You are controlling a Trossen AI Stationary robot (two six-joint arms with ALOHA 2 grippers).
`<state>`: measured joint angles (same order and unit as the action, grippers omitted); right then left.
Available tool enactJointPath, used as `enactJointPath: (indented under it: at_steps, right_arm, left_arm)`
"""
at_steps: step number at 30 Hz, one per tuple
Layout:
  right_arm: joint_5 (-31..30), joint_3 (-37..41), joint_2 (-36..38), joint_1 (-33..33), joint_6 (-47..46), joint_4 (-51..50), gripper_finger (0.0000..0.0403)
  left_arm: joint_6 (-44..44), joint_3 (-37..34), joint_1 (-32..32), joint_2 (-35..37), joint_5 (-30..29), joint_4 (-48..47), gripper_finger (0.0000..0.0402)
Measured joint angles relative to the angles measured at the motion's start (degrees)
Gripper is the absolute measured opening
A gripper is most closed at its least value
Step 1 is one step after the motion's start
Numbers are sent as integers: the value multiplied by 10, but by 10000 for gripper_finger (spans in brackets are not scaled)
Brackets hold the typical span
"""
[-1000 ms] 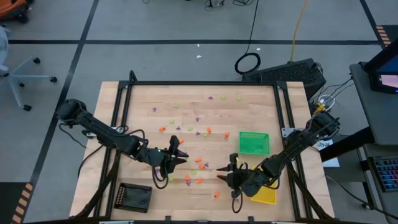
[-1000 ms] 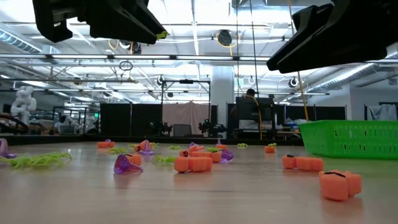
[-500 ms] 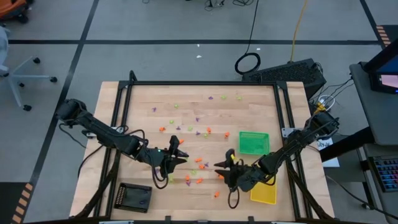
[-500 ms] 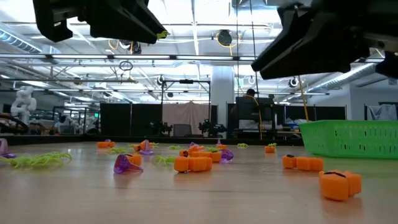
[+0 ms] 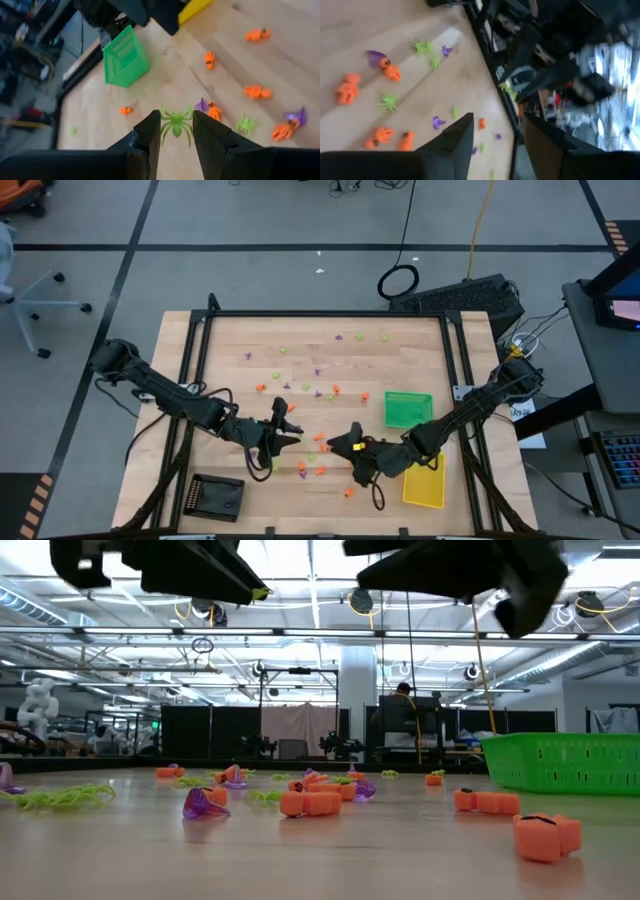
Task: Sort Halloween decoration
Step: Put the green spider toy into the yellow bin
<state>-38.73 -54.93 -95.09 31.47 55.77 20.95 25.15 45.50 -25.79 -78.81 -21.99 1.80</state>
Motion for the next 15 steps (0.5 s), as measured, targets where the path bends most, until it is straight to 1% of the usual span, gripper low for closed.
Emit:
enactJointPath:
  at_steps: [4,7,11,15]
  right_arm:
    - [1,-30,-29,-13,90,-2,186]
    - [-2,-59,-60,-23,160,-2,199]
    - [-2,-101,-97,-31,222,-2,202]
    - [-3,-125,-118,-35,264,-1,191]
  left_arm:
    - [-90,0,0,0,1,15,104]
    - [-156,0,0,0,3,20,104]
    - [-222,0,0,0,4,22,104]
    - [-253,0,0,0,7,22,104]
